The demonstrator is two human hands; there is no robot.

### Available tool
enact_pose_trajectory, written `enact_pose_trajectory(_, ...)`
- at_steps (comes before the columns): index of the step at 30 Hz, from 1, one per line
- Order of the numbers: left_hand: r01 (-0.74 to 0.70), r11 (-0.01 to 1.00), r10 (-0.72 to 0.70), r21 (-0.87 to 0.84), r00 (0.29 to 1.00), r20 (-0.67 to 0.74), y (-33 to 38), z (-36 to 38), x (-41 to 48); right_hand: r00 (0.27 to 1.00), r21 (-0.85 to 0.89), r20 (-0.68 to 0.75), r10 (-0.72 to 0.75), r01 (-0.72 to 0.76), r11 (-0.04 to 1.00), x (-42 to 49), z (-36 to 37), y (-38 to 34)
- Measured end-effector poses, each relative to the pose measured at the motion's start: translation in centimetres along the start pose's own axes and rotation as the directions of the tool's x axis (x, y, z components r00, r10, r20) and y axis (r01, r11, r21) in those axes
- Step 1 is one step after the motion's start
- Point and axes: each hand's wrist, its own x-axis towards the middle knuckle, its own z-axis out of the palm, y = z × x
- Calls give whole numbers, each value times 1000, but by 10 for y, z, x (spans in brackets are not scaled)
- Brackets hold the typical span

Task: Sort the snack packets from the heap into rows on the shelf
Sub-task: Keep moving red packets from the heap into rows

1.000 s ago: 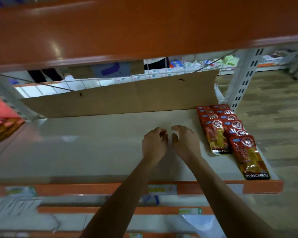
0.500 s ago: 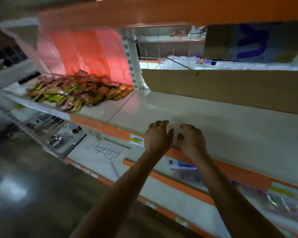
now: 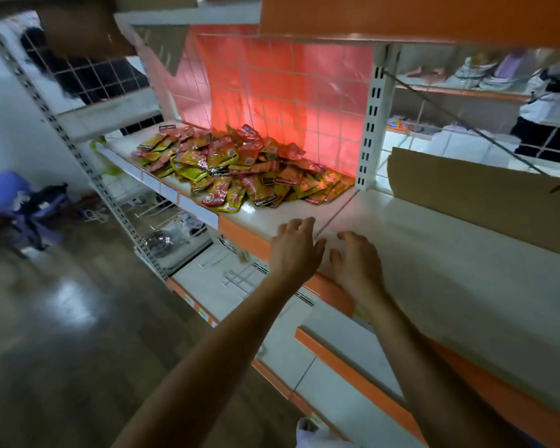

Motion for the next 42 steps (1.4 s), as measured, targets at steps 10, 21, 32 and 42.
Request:
enact_pose_trajectory(10, 163, 986, -164, 29, 986, 12, -90, -17, 103, 993, 4, 78, -93, 93, 996, 108, 64, -65)
enact_pose_trajectory(21, 130, 990, -133, -58, 990, -50, -156, -27, 218, 975, 20, -142, 170, -169, 985, 196, 100, -96)
enact_pose_trajectory(32, 46, 989, -54, 143, 997, 54, -190, -20, 279, 994, -104, -73, 76, -83, 991, 286, 121, -134)
enact_pose_trajectory(42, -98, 986, 75, 138, 983, 168, -192, -17, 274, 982, -295, -150, 117, -158, 942, 277, 144, -139)
